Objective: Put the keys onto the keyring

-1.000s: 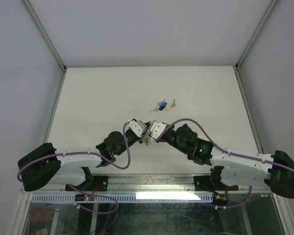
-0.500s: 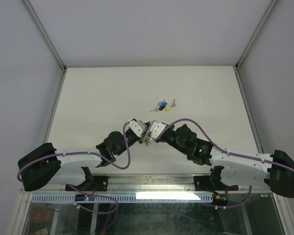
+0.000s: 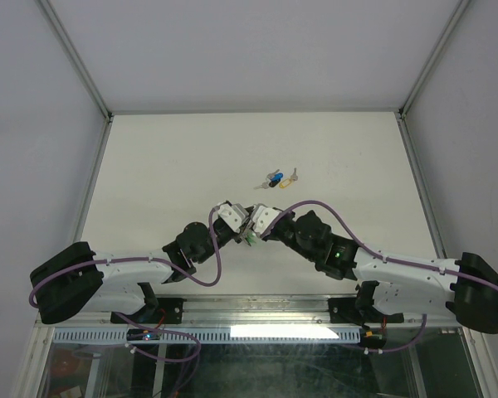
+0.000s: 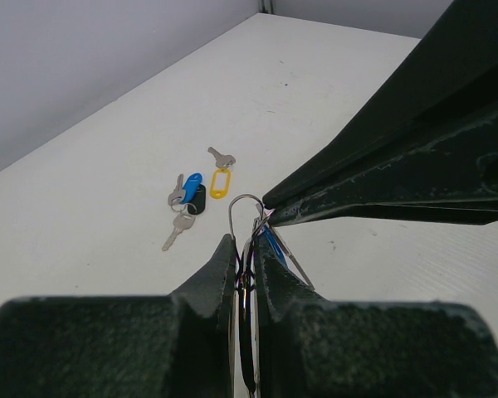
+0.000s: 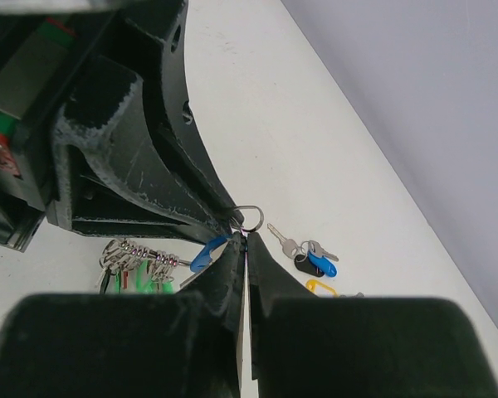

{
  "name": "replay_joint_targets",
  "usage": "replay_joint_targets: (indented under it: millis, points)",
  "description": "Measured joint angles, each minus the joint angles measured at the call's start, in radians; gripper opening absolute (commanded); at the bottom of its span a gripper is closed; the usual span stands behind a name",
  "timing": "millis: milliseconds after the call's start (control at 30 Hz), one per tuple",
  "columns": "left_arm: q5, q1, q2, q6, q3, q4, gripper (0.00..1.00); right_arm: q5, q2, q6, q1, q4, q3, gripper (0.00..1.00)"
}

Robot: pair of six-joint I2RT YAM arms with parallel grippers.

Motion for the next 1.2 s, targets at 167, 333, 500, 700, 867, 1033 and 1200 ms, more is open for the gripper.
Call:
replay_joint_targets:
  millis: [167, 333, 500, 700, 867, 1033, 1200]
  points:
    - [-0.001, 0.000, 0.000, 0.000, 0.000, 0.001, 0.00, 0.013, 0.003, 0.006, 0.001, 0.004, -0.001, 0.00]
    - [0.000, 0.000, 0.000, 0.000, 0.000, 0.003, 0.00, 0.034, 0.003, 0.020, 0.002, 0.026, -0.007, 0.00]
    - [0.002, 0.000, 0.001, 0.000, 0.000, 0.004, 0.00, 0.047, 0.006, 0.051, 0.002, 0.075, -0.030, 0.00]
    - [0.004, 0.006, 0.002, 0.000, 0.000, 0.004, 0.00, 0.063, 0.023, 0.077, 0.002, 0.116, -0.037, 0.00]
    - [0.004, 0.006, 0.010, 0.000, 0.002, 0.004, 0.00, 0.079, 0.031, 0.096, 0.003, 0.148, -0.050, 0.00]
    - [0.009, 0.012, 0.015, 0.000, 0.004, 0.003, 0.00, 0.102, 0.045, 0.119, 0.006, 0.187, -0.061, 0.00]
    - [0.016, 0.013, 0.016, 0.001, 0.007, 0.004, 0.00, 0.138, 0.057, 0.138, 0.013, 0.225, -0.069, 0.00]
